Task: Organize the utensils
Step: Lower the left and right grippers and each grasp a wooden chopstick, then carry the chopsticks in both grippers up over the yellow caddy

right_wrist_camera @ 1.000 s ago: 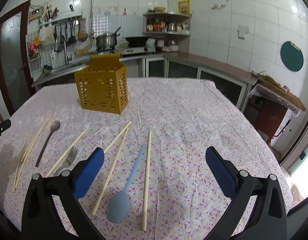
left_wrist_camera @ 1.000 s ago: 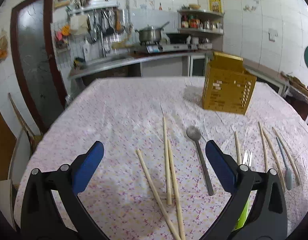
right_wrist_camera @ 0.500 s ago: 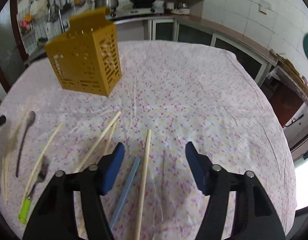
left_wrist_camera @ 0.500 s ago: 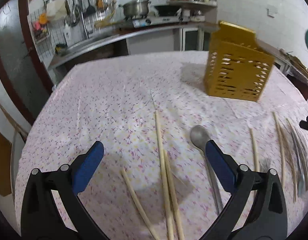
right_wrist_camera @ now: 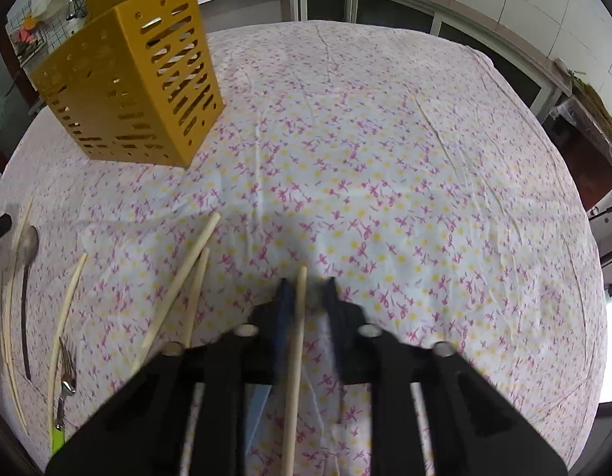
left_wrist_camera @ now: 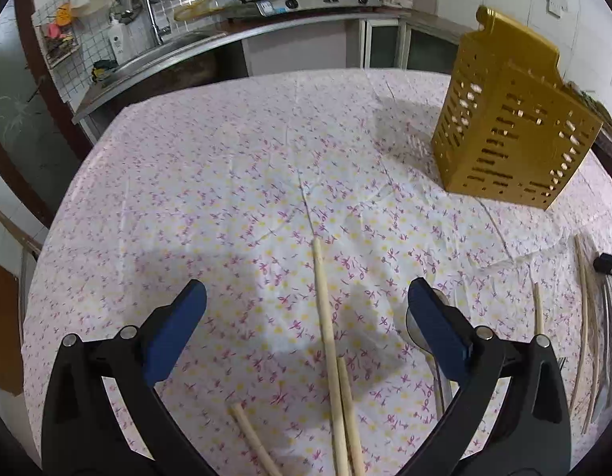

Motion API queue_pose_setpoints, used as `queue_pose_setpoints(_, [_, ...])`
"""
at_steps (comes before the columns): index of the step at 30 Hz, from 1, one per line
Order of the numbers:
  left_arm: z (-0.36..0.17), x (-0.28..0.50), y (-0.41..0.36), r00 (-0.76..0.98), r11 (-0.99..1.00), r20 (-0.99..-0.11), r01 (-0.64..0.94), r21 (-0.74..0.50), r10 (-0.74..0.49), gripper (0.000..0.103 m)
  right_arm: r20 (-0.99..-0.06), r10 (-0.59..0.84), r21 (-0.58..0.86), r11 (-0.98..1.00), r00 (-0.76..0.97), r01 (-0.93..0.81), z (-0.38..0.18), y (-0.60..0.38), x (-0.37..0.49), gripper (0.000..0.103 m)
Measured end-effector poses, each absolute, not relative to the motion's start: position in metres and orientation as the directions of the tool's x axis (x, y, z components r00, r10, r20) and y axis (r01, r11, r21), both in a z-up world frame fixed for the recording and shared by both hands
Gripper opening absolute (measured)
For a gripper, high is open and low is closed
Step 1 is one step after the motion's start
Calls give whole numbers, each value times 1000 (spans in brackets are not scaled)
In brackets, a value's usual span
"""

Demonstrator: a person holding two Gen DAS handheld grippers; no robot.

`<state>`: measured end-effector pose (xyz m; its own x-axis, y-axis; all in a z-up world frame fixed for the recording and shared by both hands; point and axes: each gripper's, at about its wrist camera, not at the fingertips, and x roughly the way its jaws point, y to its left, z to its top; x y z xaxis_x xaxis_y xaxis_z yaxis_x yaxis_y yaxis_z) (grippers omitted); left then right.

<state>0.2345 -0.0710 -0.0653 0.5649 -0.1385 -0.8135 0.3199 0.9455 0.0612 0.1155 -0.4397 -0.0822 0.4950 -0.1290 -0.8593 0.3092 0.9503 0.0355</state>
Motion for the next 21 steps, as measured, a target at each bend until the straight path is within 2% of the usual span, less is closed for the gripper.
queue_pose_setpoints(1, [-68,236,-72,560,945,-817,323,61,-139,98,-860,-131,31,951,494,306,-82,-439,117,7])
queue_pose_setpoints(5, [-77,253,-78,525,944,-843,322,65,-121,97,-860,-135,16,957,493,289,-80,-438,123,6])
queue_pose_setpoints(7, [-81,259,-79,502,943,-858,325,69,-110,92,-860,-130,20,958,494,286,-79,-439,123,6])
queue_pose_setpoints(10, [-93,270,-78,413,943,-902,332,22,-124,65,-859,-114,39,957,499,286,-79,-442,122,6])
queue_pose_setpoints(15, [-90,272,-78,414,938,-900,347,21,-133,46,-858,-107,48,957,503,285,-81,-448,124,6])
queue_pose_setpoints(17, [-87,275,-76,415,937,-899,349,15,-140,27,-857,-108,46,957,503,285,-81,-448,124,6])
queue_pose_setpoints(18, [-86,275,-75,413,936,-899,352,10,-146,25,-857,-108,47,957,504,285,-81,-449,122,6])
queue_pose_setpoints(20, [-86,271,-79,406,927,-899,374,-1,-165,6,-857,-108,46,958,503,285,-82,-447,122,6])
queue_pose_setpoints(21, [-84,267,-80,407,924,-898,382,3,-165,6,-858,-108,46,958,503,285,-81,-446,121,7])
